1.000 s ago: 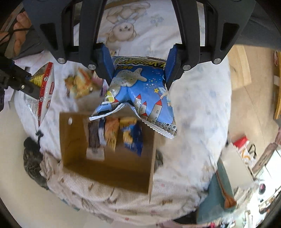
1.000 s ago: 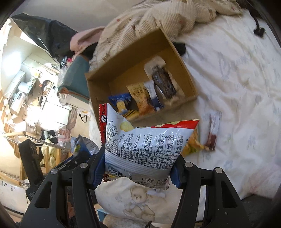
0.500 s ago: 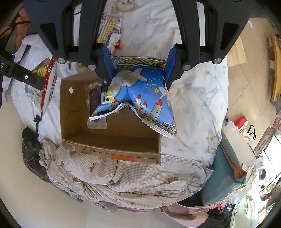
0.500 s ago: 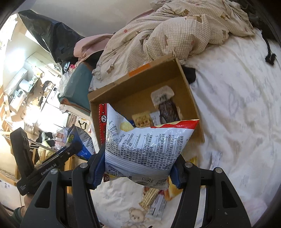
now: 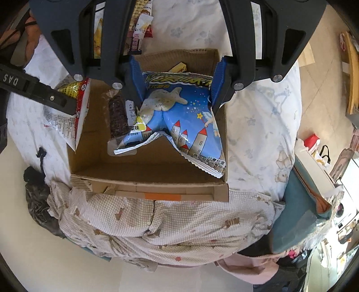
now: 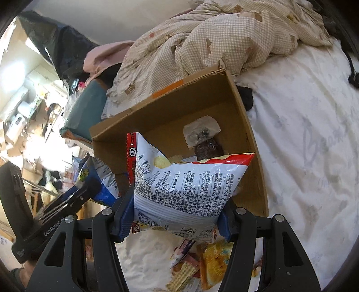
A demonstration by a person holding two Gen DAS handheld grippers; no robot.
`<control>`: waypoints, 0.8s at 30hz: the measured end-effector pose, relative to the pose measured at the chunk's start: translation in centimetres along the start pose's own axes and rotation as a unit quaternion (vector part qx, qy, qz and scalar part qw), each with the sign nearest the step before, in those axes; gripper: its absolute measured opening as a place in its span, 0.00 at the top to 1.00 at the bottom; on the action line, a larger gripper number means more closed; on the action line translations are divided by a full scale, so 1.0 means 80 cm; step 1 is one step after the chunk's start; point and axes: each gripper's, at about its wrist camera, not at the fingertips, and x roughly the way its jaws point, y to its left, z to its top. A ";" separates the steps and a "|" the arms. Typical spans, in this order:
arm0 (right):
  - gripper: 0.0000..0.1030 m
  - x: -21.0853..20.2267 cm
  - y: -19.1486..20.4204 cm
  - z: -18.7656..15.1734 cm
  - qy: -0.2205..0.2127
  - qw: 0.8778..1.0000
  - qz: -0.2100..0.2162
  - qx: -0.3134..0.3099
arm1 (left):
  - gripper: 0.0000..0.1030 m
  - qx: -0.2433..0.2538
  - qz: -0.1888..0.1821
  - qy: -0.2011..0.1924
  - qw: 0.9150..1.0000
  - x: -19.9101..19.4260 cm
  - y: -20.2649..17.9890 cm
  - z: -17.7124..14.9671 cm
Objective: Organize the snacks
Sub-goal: 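Carry both bags into the cardboard box and open both grippers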
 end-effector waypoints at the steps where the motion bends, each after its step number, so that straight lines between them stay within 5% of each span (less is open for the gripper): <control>1: 0.39 0.003 0.002 0.001 0.001 1.000 -0.005 -0.007 | 0.53 -0.004 0.002 0.002 1.000 0.003 0.002 0.000; 22: 0.37 0.023 -0.004 -0.002 0.015 0.999 -0.029 0.000 | 0.51 0.004 -0.013 -0.005 1.000 0.016 -0.006 -0.004; 24: 0.36 0.024 -0.005 -0.002 0.015 0.999 -0.030 0.004 | 0.40 0.003 -0.022 0.002 1.000 0.016 -0.005 -0.005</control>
